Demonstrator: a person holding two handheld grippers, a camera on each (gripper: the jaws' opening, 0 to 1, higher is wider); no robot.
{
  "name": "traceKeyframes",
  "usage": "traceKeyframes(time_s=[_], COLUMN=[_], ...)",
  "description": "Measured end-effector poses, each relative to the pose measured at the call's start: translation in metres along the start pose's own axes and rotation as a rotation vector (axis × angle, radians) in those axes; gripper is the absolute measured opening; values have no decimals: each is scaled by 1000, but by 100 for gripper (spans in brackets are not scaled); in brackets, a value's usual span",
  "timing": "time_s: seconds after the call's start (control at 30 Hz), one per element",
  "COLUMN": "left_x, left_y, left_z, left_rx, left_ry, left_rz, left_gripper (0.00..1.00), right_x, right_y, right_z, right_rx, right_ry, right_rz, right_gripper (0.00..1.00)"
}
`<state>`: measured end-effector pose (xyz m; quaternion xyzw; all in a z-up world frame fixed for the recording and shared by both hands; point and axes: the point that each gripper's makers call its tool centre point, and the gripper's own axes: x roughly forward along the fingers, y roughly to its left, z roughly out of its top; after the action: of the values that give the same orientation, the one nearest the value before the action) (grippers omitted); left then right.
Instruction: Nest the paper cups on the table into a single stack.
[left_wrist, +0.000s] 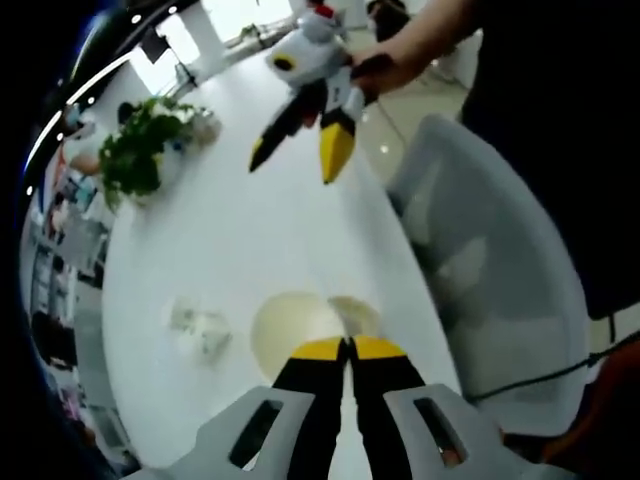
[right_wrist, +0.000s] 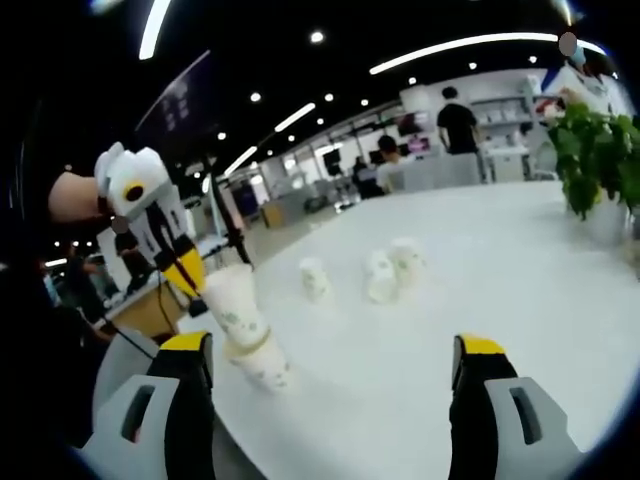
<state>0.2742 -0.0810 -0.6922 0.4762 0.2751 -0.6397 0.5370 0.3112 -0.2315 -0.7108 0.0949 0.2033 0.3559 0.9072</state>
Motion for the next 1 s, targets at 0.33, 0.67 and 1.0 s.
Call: traceKeyframes(time_s=[0.33,0.67,1.0], left_x=[11,18,25], left_y=[-1,-4,-8], left_z=[-3,-11,-16], left_rx=[-17,-36,-72], left_ry=[-1,9,0], left_rz=[-23,-44,-51], left_gripper=[0,0,0], right_x=[-2,-4,-8], right_y=[0,-1,-5], right_z=[-4,-3,1], right_rx=[12,16,8], right_ry=[6,4,-4], right_rz=[-2,-7,-15], right_gripper=[98,98,98])
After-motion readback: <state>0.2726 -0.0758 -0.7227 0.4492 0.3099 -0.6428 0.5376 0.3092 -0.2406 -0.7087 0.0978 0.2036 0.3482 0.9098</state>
